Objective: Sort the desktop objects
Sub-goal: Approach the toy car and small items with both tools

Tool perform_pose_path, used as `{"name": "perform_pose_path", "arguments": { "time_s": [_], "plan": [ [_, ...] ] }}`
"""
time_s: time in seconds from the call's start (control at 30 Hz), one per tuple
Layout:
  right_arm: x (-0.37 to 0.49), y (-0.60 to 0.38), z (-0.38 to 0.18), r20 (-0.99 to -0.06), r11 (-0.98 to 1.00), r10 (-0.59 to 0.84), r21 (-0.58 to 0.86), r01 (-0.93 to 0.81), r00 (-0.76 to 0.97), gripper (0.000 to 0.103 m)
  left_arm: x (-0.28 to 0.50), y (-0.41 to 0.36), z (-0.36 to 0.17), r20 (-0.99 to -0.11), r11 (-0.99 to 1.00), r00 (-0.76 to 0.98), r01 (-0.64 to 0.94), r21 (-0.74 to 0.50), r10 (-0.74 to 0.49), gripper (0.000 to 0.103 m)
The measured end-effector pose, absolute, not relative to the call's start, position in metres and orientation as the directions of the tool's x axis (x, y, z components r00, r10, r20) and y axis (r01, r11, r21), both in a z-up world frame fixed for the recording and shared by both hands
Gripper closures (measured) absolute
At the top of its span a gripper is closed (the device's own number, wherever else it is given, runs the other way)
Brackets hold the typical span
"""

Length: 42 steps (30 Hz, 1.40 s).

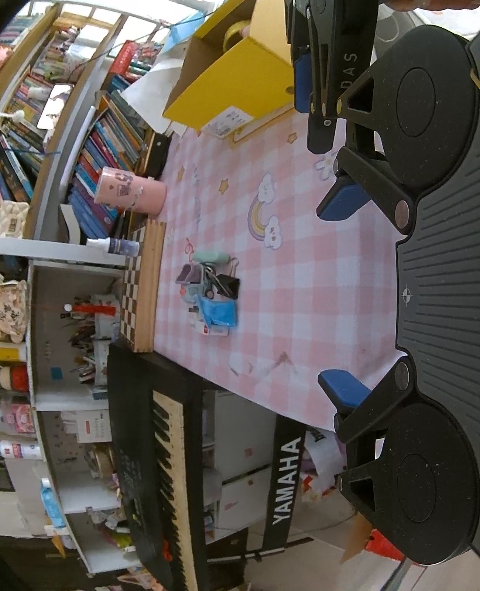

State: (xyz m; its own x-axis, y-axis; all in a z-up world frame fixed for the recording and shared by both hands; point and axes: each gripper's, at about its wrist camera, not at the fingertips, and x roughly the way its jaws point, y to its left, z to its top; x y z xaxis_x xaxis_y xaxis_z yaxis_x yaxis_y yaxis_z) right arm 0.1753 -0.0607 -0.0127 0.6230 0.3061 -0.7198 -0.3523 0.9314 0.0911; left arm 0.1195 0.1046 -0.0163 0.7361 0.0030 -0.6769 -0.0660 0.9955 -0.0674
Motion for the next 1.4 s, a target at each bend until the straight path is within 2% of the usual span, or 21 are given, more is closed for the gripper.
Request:
{"name": "perform_pose_path", "arguments": {
  "time_s": [0.5,0.97,1.17,1.4],
  "plan": [
    [0.267,-0.061,-0.017,-0.736,0.926,0.339,0.153,-0.344,0.586,0.058,0.195,0.103,-0.023,-0.724,0.993,0.689,-0.107,-0.040,0.045,0.013],
    [0.343,-0.039,-0.024,-0.731,0.914,0.372,0.180,-0.364,0.572,0.058,0.254,0.119,-0.027,-0.704,0.983,0.704,-0.176,-0.047,0.093,0.015],
    [0.367,-0.024,-0.028,-0.731,0.905,0.388,0.189,-0.381,0.562,0.060,0.282,0.122,-0.037,-0.713,0.984,0.696,-0.171,-0.054,0.082,0.021],
    [0.394,-0.008,-0.038,-0.744,0.898,0.400,0.202,-0.390,0.535,0.070,0.307,0.128,-0.051,-0.734,0.979,0.676,-0.184,-0.084,0.064,0.030]
  ]
}}
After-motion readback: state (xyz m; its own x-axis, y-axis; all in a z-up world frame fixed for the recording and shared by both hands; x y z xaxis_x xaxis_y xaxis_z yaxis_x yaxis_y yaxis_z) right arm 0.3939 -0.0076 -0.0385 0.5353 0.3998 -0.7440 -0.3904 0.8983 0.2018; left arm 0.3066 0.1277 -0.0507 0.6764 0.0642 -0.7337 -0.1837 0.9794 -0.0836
